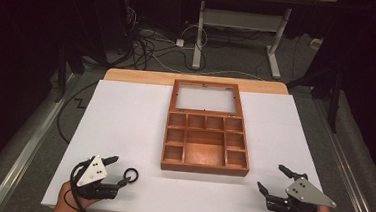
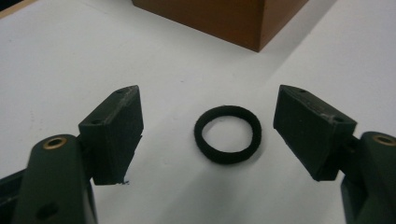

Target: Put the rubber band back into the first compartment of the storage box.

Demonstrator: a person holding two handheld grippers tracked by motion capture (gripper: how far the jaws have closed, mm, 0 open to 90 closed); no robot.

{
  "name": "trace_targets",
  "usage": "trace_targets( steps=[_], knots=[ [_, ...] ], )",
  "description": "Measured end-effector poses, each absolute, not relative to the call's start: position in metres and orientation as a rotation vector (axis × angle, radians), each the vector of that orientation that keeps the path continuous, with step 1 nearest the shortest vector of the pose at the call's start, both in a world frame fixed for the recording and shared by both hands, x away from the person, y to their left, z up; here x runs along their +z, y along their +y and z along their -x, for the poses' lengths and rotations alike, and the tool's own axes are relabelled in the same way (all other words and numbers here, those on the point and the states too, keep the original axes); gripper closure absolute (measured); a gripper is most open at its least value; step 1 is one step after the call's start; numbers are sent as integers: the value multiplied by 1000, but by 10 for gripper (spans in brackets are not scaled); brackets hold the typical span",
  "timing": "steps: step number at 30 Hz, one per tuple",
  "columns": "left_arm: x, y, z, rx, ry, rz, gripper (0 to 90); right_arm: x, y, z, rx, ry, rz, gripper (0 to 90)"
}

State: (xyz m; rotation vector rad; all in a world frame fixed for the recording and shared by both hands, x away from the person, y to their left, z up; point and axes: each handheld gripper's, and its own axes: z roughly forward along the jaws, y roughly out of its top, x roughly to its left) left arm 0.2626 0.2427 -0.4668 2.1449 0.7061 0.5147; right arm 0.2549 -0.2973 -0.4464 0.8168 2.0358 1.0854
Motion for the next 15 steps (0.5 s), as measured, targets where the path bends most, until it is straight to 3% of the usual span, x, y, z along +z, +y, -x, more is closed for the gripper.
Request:
trace_targets(
  steps=[7, 15],
  knots=[
    [-474, 225, -270, 461, 656, -2254, 417, -450, -300, -252, 1066, 2052, -814, 184],
    [-478, 218, -276, 382, 666, -2285, 515, -451, -298, -251, 1051, 2063, -803, 184]
  ],
)
